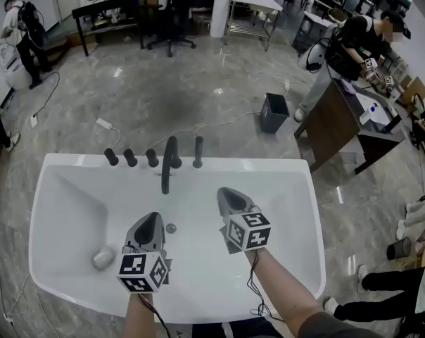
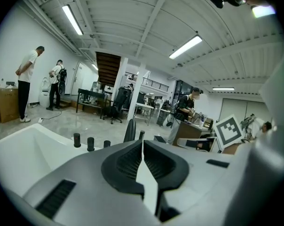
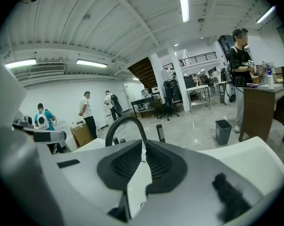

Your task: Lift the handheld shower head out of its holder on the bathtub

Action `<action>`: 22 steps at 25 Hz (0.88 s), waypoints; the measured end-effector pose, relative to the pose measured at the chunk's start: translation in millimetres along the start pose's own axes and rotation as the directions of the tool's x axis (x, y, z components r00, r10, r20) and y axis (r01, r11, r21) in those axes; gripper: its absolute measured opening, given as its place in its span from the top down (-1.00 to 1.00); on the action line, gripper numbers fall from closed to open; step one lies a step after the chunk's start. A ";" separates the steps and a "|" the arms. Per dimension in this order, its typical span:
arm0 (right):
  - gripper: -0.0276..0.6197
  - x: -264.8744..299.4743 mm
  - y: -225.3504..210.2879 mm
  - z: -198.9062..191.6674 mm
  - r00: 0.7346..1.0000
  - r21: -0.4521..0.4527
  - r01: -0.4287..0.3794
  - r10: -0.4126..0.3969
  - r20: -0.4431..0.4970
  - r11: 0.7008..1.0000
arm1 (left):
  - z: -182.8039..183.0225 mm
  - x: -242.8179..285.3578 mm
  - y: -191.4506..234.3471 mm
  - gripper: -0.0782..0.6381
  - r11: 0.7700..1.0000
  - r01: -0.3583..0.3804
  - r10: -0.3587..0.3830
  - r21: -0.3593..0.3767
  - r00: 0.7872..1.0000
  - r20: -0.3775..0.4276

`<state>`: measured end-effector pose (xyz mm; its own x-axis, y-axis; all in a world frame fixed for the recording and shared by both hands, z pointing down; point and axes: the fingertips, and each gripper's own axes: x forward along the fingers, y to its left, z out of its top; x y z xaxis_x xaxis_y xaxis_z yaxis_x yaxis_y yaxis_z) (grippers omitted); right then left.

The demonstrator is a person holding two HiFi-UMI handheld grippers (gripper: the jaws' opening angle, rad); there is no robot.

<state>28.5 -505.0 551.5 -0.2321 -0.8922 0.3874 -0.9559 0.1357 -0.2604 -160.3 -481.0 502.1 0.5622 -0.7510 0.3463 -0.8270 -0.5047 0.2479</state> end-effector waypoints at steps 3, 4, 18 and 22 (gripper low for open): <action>0.83 19.7 -4.5 4.4 1.000 -0.017 -0.011 0.011 0.005 1.000 | 0.5 18.8 9.3 0.72 1.000 -0.026 0.026 0.003 1.000 0.001; 0.83 25.9 -5.6 5.1 1.000 -0.023 -0.012 0.012 0.006 1.000 | 0.0 25.0 13.1 0.72 0.999 -0.035 0.035 -0.006 0.999 0.000; 0.50 115.8 -25.7 -16.8 0.999 -0.059 -0.029 0.027 -0.026 0.998 | -23.4 79.3 23.6 0.72 0.999 -0.047 0.047 0.002 0.998 -0.031; 0.31 144.4 -35.6 -22.2 0.999 -0.061 -0.003 0.000 -0.043 0.998 | -25.1 85.9 32.9 0.72 0.999 -0.044 0.045 0.025 0.998 -0.040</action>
<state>25.0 -629.1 636.3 -0.2398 -0.8729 0.4249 -0.9645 0.1641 -0.2071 -139.0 -551.4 562.7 0.5247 -0.7554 0.3925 -0.8507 -0.4818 0.2100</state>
